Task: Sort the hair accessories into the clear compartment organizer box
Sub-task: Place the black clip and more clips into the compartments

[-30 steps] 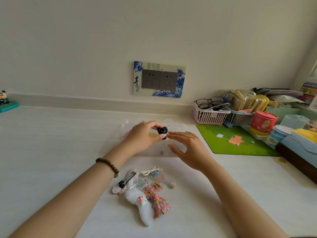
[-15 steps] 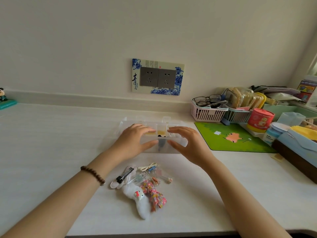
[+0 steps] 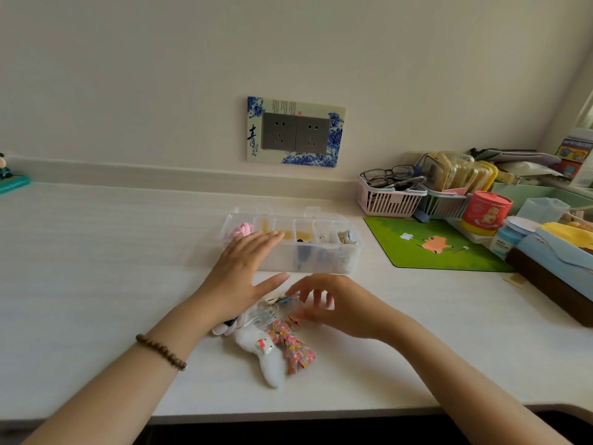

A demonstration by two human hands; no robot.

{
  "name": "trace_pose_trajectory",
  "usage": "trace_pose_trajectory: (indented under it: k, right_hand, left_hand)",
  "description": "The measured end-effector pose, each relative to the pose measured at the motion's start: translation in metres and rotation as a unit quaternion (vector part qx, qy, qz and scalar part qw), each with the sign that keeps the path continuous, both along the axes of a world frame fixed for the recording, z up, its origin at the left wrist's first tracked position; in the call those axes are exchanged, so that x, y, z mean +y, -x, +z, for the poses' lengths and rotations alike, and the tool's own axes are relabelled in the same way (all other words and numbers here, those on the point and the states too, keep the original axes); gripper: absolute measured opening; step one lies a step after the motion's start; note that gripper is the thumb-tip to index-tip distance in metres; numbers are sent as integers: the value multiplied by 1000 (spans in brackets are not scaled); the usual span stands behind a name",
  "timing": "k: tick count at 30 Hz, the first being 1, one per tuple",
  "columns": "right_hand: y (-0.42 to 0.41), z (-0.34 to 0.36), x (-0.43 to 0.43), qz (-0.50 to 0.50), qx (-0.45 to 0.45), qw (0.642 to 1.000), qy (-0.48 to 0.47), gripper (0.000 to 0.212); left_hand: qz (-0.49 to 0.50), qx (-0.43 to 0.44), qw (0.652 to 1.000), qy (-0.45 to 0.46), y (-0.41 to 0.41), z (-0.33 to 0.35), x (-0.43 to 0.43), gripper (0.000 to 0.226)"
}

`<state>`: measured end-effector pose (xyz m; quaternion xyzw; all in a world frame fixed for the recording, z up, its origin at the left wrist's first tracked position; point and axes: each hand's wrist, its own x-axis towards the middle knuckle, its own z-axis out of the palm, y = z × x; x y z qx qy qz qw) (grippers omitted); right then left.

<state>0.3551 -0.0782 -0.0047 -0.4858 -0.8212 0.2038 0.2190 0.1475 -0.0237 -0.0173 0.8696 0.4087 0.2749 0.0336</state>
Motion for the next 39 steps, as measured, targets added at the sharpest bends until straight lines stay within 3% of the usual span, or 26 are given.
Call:
trace_pose_trajectory:
  k: [3, 6, 10, 12, 14, 19, 22, 24, 27, 31, 36, 39]
  right_hand:
    - [3, 2, -1, 6, 5, 1000, -15, 17]
    - [-3, 19, 7, -6, 67, 997, -33, 13]
    - [-21, 49, 35, -134, 229, 959, -97, 17]
    - [-26, 56, 51, -196, 262, 940, -92, 21]
    - [-28, 54, 69, -225, 245, 940, -81, 22]
    - [-29, 40, 89, -256, 94, 957, -96, 19]
    - [-26, 44, 73, -227, 142, 952, -150, 13]
    - [-19, 45, 55, -155, 163, 968, -116, 8]
    - [-12, 35, 34, -55, 133, 989, -45, 7]
    - [-12, 18, 27, -41, 70, 996, -23, 11]
    - [-7, 4, 30, -36, 50, 998, 9, 20]
    - [0, 2, 30, -33, 114, 992, 46, 20]
  left_hand:
    - [8, 16, 1000, -19, 0, -2, 1, 82]
    - [5, 1, 1000, -10, 0, -2, 1, 85]
    - [-5, -18, 1000, -4, 1, -1, 2, 79]
    - [-13, -27, 1000, -8, 2, -2, 2, 78]
    - [-16, -33, 999, -11, 2, -2, 3, 80]
    - [-24, -56, 998, -18, 3, -1, 2, 76]
    - [-31, -88, 995, -42, 9, 6, 1, 60]
    - [-39, -106, 992, -56, 12, 11, -1, 45]
    - [-32, -95, 993, 68, 12, 13, -5, 37]
    - [5, -36, 977, 210, 15, 5, 0, 23]
    - [-2, -92, 968, 232, 12, 5, -3, 15]
    - [1, -163, 962, 221, 8, 8, -7, 14]
